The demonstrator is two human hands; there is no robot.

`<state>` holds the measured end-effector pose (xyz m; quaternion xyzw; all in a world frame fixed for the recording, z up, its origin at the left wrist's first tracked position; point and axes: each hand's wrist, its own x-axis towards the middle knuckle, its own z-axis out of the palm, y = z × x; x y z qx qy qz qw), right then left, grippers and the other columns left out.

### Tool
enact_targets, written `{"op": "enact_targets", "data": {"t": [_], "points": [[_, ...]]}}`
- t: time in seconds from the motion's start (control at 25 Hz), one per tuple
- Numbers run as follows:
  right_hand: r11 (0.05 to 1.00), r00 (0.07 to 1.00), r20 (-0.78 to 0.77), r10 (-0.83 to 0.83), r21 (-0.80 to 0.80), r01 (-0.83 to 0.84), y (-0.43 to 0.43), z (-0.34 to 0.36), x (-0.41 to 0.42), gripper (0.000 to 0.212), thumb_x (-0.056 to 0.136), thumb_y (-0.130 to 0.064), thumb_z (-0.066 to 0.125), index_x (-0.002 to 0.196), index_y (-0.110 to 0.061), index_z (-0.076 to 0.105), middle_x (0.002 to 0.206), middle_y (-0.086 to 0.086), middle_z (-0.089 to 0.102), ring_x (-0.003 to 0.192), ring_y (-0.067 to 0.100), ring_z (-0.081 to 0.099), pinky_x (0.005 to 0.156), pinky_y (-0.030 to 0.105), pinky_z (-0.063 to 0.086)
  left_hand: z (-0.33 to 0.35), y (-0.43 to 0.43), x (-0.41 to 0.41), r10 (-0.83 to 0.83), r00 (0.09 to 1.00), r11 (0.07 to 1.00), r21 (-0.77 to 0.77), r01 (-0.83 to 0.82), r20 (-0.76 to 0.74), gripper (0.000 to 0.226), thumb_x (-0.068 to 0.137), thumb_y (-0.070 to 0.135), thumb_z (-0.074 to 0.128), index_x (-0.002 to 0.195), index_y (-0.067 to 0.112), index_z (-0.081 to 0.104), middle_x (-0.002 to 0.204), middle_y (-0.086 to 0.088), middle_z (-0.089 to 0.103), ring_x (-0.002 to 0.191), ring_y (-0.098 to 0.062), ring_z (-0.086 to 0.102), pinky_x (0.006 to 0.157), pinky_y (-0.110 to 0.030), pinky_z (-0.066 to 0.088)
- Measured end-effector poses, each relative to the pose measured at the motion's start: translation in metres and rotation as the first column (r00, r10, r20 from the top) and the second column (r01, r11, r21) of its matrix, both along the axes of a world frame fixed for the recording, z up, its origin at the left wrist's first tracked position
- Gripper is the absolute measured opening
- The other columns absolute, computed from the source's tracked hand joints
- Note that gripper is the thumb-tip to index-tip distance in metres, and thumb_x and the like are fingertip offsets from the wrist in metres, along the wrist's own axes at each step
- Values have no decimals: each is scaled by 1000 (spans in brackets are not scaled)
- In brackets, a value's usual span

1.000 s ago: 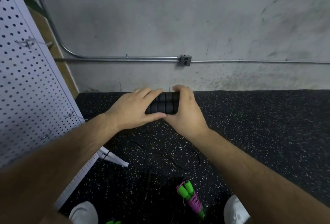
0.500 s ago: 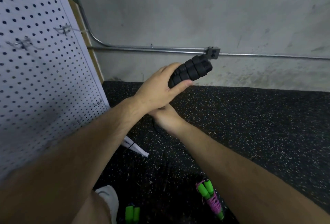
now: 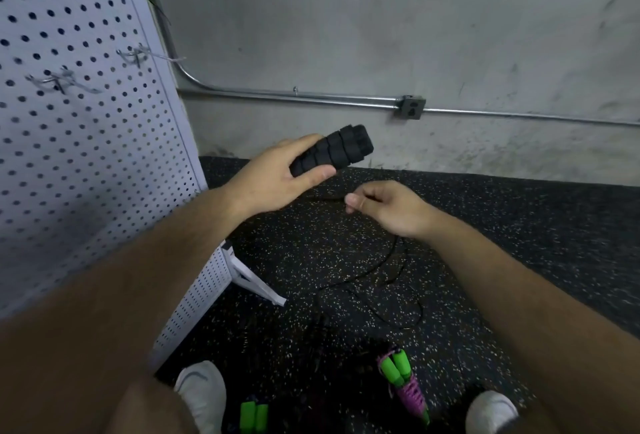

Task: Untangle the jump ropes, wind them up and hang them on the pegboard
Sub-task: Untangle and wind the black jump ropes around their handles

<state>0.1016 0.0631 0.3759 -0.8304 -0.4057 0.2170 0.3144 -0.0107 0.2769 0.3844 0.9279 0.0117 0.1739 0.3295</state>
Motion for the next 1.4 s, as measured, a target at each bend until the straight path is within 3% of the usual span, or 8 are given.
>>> {"op": "enact_targets", "data": {"t": [0.08,0.16,0.28,0.36,0.48,0.72,0.92,1.4], "points": [[999,999,27,-44,7,44,-19,9,6,26,101,-45,54,92,-28,73,90,5,73,82,15,67,76,33,48,-3,-5,0,-33,998,992,119,40,-56,60,89,65,55,143,39,46,120,12,57,109,-8,55,96,-33,49],[996,996,-35,-80,40,81,-32,16,7,23,103,-30,54,89,-24,71,73,-16,69,66,-5,61,67,23,42,-3,-12,2,-57,993,958,275,83,-102,77,83,75,48,150,38,40,118,18,51,108,-5,50,94,-31,47],[976,962,-211,-172,94,195,-45,17,12,27,101,-18,51,76,-17,60,58,-11,51,46,2,41,58,27,29,-5,-20,7,-42,987,861,495,114,-154,89,80,83,37,155,37,32,120,11,51,109,-7,46,92,-30,45],[969,950,-227,-214,74,236,-52,18,12,30,100,-34,54,77,-17,61,61,-9,53,48,4,43,60,29,32,-8,-23,12,-40,992,803,587,105,-123,90,81,84,33,156,33,32,123,6,53,110,-12,49,92,-32,46],[978,977,38,-210,4,210,-62,15,10,43,90,-61,62,76,-20,65,64,-9,60,56,6,55,57,26,39,-12,-35,22,-75,995,736,670,99,-65,92,82,83,29,154,27,36,119,1,56,106,-17,54,88,-34,47],[944,905,281,-320,15,330,-64,6,5,40,82,-59,74,90,-21,63,82,-8,64,74,9,61,60,29,49,-20,-50,33,-33,992,693,712,110,-121,104,78,86,22,159,21,24,122,-1,54,110,-18,54,92,-33,47],[978,813,555,-177,9,206,-63,9,-9,28,92,-47,65,98,-20,60,91,-5,60,79,16,59,66,33,50,-28,-51,36,-14,986,698,704,128,-164,112,75,97,17,160,23,21,122,3,54,109,-15,53,91,-30,48],[960,906,396,-150,277,38,-99,10,44,17,99,-26,61,109,-23,75,96,-15,65,91,2,60,80,17,47,-21,-71,19,-185,982,827,535,174,-35,79,80,86,43,130,25,54,106,11,58,98,-11,55,87,-35,51]]}}
